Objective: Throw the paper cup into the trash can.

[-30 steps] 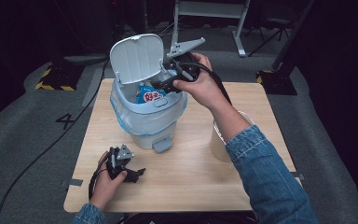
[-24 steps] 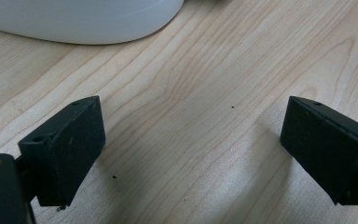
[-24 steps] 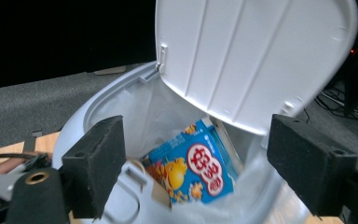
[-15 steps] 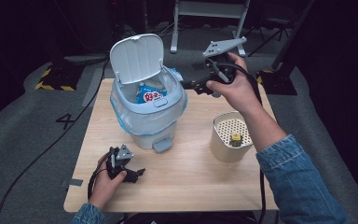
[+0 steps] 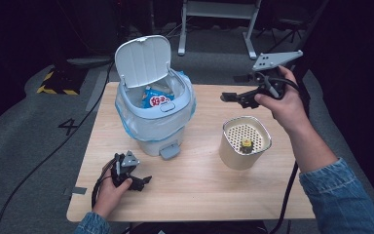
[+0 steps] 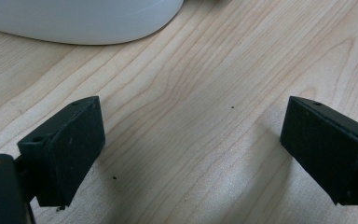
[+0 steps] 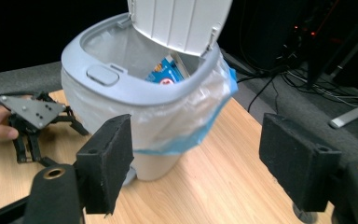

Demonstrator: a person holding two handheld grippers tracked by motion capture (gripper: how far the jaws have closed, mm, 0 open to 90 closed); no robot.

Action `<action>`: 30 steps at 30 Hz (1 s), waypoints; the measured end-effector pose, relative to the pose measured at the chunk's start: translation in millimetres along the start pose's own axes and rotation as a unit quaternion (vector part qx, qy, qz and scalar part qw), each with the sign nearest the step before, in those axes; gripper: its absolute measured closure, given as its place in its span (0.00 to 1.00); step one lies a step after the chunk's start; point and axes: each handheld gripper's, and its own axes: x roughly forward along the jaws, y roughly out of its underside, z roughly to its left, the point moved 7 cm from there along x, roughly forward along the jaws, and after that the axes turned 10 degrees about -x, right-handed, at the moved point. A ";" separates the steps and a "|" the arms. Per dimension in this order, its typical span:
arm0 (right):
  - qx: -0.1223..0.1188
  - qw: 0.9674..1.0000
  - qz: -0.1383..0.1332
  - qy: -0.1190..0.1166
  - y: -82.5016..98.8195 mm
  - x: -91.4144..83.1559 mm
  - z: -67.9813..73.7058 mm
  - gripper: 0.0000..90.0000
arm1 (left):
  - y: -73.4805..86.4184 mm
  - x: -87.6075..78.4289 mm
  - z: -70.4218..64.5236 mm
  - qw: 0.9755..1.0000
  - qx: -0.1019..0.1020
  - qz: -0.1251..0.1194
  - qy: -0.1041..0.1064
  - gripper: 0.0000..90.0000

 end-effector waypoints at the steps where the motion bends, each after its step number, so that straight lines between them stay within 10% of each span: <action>1: 0.000 1.000 0.000 0.002 3.5 -4.0 0.4 0.29 | 0.0 0.0 0.0 1.000 0.000 0.000 0.000 0.08; 30: 0.069 0.996 0.029 0.050 130.2 -76.6 34.9 0.29 | 3.0 -3.3 2.7 1.000 0.002 -0.001 0.000 0.08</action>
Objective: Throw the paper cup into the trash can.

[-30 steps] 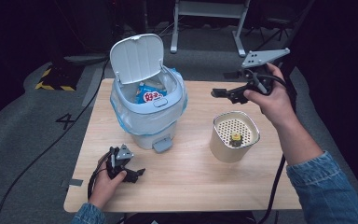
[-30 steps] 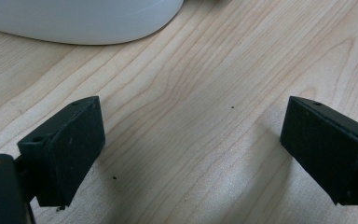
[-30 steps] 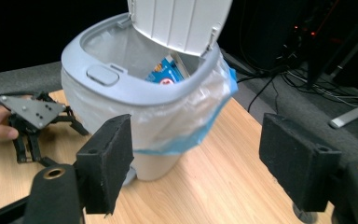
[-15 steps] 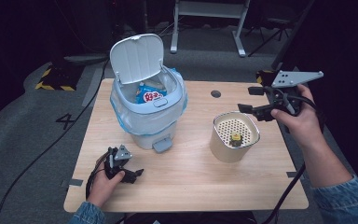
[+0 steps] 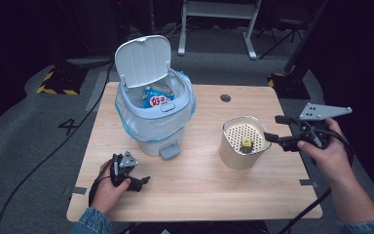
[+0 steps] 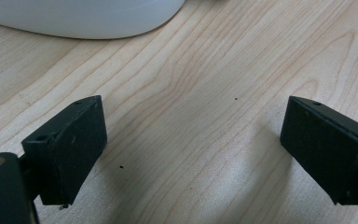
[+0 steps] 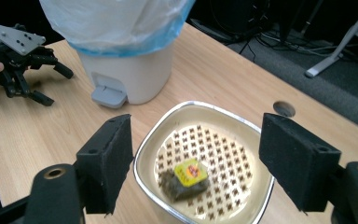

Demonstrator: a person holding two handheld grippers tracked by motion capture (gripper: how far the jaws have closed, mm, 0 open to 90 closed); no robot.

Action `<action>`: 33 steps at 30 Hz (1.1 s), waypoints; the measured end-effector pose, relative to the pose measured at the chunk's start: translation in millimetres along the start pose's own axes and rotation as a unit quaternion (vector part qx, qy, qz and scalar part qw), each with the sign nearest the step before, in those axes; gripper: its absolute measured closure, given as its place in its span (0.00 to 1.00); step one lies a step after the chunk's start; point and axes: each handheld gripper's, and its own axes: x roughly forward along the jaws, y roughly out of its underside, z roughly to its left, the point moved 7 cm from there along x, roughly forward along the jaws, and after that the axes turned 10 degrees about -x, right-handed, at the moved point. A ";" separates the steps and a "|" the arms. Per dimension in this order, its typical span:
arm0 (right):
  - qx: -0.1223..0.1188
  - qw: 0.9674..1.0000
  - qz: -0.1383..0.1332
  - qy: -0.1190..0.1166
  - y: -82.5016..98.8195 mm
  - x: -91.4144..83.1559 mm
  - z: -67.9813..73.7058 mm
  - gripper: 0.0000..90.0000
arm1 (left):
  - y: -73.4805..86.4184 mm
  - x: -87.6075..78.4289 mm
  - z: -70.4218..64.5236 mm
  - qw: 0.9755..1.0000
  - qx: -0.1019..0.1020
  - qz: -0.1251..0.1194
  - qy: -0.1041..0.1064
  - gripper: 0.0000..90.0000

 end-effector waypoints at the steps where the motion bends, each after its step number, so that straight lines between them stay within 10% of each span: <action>1: 0.008 1.000 0.002 0.000 6.1 -0.3 1.4 0.30 | 0.0 0.0 0.1 1.000 0.000 0.000 0.000 0.08; 20: 0.085 0.996 -0.002 0.030 123.3 -6.5 18.5 0.31 | 1.6 -1.0 -1.2 1.000 -0.007 -0.001 -0.003 0.09; 33: 0.112 0.992 0.053 0.032 183.2 16.9 22.4 0.29 | 1.7 -1.1 -1.3 1.000 -0.008 -0.001 -0.004 0.08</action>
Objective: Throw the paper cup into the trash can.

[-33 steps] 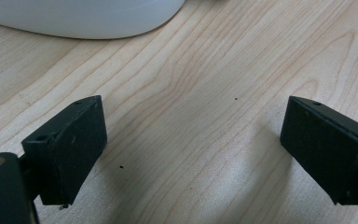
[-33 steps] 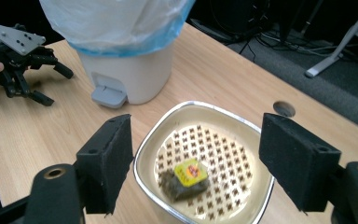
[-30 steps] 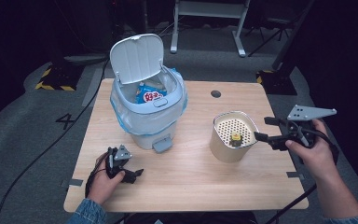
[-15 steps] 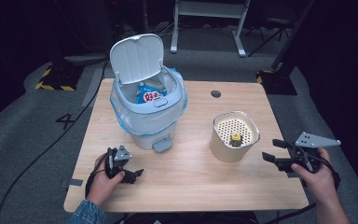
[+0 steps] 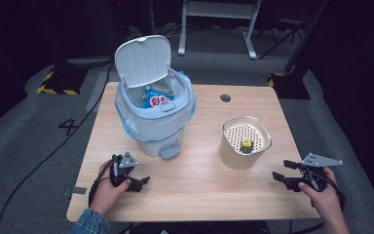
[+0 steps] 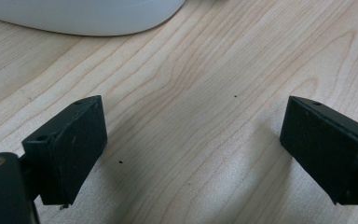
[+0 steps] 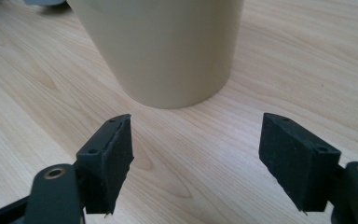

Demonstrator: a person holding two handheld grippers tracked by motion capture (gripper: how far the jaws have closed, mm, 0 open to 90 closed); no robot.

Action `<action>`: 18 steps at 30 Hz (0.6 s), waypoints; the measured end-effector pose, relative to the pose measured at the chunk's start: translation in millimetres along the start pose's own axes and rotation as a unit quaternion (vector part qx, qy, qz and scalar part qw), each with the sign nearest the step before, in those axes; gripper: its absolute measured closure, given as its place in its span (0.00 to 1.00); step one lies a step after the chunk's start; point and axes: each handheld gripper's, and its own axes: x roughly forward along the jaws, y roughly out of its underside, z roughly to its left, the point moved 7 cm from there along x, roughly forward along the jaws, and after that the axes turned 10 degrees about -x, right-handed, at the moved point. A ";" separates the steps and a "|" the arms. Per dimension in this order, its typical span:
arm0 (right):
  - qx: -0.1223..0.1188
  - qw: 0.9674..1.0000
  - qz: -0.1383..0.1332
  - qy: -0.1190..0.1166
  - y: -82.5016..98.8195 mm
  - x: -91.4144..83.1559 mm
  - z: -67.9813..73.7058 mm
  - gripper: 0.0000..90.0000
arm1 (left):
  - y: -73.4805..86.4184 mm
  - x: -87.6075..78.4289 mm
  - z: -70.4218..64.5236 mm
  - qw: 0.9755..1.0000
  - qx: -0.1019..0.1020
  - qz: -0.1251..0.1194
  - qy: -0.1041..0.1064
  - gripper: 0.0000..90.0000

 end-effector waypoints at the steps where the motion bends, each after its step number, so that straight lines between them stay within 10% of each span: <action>1: -0.002 1.000 0.002 0.003 2.6 2.2 -1.1 0.28 | 0.1 0.0 -0.1 1.000 -0.001 0.000 -0.001 0.08; 18: -0.034 0.996 0.078 0.016 35.7 40.5 10.0 0.20 | 0.6 -1.0 0.3 1.000 -0.009 -0.004 -0.004 0.10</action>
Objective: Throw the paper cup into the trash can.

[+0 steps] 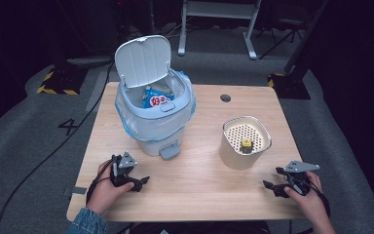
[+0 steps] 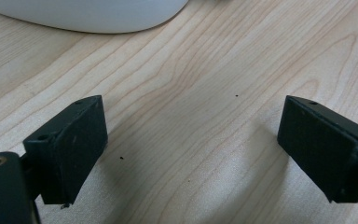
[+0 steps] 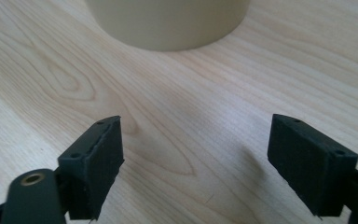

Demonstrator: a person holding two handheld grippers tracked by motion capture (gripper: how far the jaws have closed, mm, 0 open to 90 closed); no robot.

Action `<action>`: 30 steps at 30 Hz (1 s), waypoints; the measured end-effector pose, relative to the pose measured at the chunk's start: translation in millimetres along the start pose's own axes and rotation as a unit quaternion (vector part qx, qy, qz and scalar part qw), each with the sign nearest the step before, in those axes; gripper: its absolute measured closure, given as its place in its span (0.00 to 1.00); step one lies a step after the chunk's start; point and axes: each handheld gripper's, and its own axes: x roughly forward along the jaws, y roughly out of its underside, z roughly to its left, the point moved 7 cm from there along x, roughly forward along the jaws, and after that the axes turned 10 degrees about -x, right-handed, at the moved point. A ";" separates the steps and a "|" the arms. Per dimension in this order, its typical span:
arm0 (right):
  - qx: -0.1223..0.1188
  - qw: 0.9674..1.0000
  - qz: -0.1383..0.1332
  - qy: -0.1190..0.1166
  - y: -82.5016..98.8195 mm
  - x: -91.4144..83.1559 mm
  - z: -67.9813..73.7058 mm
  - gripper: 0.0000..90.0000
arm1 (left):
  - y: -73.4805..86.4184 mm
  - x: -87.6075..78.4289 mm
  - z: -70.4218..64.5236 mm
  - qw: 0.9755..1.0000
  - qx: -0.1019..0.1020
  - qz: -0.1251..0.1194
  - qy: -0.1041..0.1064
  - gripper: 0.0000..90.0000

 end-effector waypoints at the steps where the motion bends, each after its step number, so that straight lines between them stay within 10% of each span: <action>1: -0.003 1.000 0.005 0.001 1.4 2.2 0.7 0.19 | 0.1 -0.1 0.0 1.000 0.000 0.001 0.000 0.10; 12: 0.013 1.000 -0.025 0.014 3.8 11.4 3.4 0.13 | -0.6 -5.3 2.6 1.000 -0.010 -0.008 -0.012 0.26; 16: 0.013 1.000 -0.025 0.014 3.8 11.4 3.4 0.13 | -2.4 -13.3 1.0 0.999 -0.031 -0.019 0.017 0.32; 21: 0.013 1.000 -0.025 0.014 3.8 11.4 3.4 0.13 | -12.6 -37.5 1.4 0.996 -0.048 -0.045 0.053 0.32; 30: 0.012 0.999 -0.026 0.014 3.8 11.5 3.5 0.13 | -40.0 -93.4 12.5 0.994 -0.048 -0.092 0.046 0.33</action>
